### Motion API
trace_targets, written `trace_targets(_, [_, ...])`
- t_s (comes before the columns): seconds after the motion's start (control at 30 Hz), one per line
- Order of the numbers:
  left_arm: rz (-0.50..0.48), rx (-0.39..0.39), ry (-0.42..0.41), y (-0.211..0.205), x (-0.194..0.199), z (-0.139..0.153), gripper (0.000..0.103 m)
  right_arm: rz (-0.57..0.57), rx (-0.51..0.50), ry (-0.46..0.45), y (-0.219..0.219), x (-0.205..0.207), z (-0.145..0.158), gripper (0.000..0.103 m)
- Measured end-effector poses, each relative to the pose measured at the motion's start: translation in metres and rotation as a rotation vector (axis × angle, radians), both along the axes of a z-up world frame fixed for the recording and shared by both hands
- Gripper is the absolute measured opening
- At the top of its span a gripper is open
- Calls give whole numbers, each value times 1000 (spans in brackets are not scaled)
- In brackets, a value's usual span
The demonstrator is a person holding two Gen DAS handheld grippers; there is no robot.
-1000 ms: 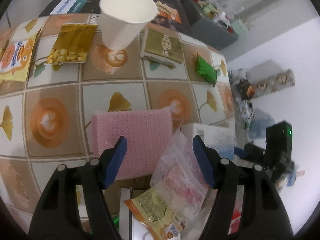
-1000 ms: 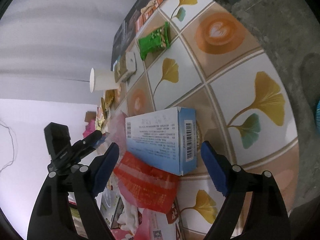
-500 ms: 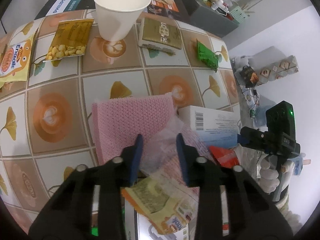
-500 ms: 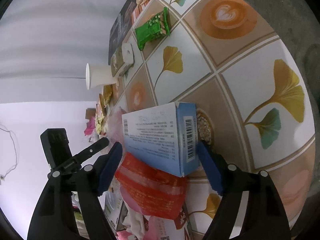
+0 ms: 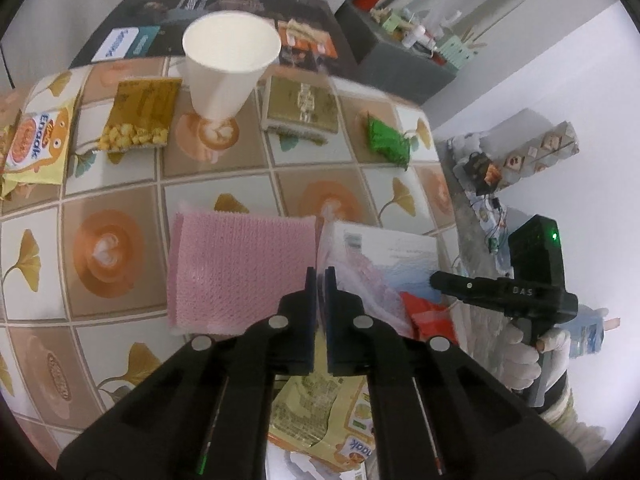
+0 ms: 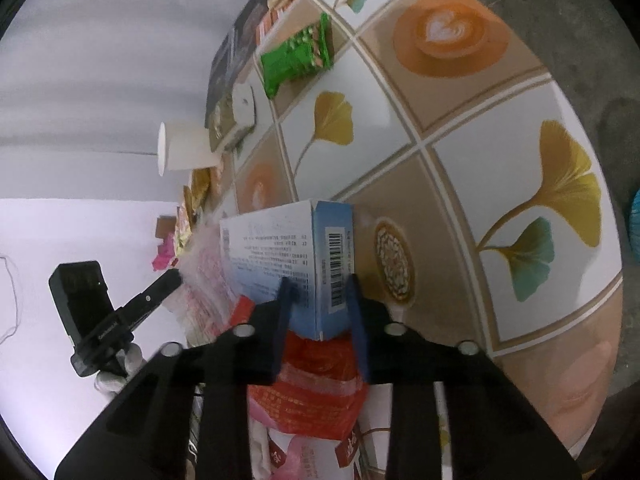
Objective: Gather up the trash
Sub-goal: 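Grasp the clear snack wrapper with the left gripper while the right grasps the red bag, then lift the clear wrapper and red bag and carry both toward the wastebasket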
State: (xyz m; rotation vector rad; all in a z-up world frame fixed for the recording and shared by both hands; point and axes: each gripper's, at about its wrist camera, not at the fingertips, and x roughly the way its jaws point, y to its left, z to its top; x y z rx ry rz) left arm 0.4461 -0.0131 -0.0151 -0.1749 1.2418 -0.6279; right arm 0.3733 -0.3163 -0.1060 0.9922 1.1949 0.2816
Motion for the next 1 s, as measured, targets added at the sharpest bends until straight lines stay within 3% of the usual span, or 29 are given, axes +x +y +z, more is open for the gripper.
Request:
trace_targets(0.03, [4,-6,-9,1,-1,3,2,-8,7,-11,-2,-1,2,5])
trace_targets(0.3, [36,-61,-109,5,-8,36,1,-39,-60,-87,-15,-7,25,4])
trace_targets(0.4, [55,-65,-145,8,-10,46,1,0,-106,-146,-16,-12,43,4])
trace_targets(0.57, [81,-69,-189,15,-15,59,1,165,-257,-284,8,-27,83,7])
trace_targets(0.6, [82,-68,-198,17,-16,61,1,190,-282,-301,16,-29,88,16])
trace_targets(0.63, [83,-68,-206,18,-17,63,1,218,-306,-318,22,-34,91,38])
trace_targets(0.7, [88,-72,-212,20,-19,65,1,295,-378,-369,41,-42,98,53])
trace_targets(0.8, [94,-78,-207,23,-21,65,1,397,-471,-397,64,-53,96,55])
trace_targets(1.0, [93,-83,-192,25,-25,60,1,394,-496,-347,66,-50,72,55])
